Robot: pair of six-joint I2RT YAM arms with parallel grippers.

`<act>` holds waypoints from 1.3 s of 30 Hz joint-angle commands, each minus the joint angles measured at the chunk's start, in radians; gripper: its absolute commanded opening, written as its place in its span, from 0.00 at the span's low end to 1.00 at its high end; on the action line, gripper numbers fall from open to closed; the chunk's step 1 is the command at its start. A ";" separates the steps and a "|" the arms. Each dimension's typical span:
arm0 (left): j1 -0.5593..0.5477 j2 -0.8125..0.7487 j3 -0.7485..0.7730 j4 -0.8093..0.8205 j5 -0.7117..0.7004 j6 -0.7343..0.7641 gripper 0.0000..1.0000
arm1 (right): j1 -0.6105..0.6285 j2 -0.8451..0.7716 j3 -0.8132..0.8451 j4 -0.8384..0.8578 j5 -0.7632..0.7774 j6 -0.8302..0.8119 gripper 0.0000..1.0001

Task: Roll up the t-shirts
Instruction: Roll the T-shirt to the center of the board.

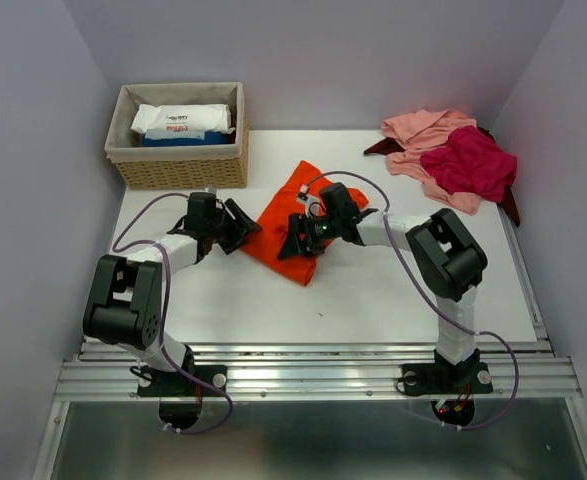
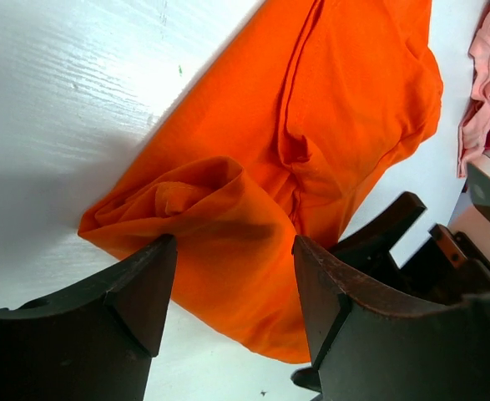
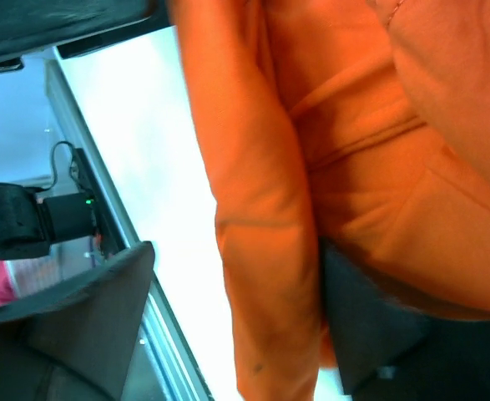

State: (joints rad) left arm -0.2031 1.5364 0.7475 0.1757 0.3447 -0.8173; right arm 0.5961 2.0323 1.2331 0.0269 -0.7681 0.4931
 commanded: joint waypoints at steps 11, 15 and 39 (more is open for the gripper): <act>-0.005 0.067 0.073 0.033 0.001 0.014 0.68 | 0.028 -0.379 -0.086 -0.243 0.545 -0.071 0.71; -0.005 0.073 0.079 0.013 -0.018 0.020 0.68 | 0.099 -0.370 -0.075 -0.262 0.581 -0.085 0.22; -0.105 0.097 0.193 -0.097 -0.087 0.055 0.65 | 0.131 -0.259 -0.012 -0.298 0.800 -0.154 0.05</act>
State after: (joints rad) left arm -0.3069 1.6276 0.9077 0.0559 0.2649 -0.7712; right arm 0.7315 1.8763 1.2327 -0.2546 0.0078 0.3538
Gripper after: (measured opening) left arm 0.654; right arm 0.046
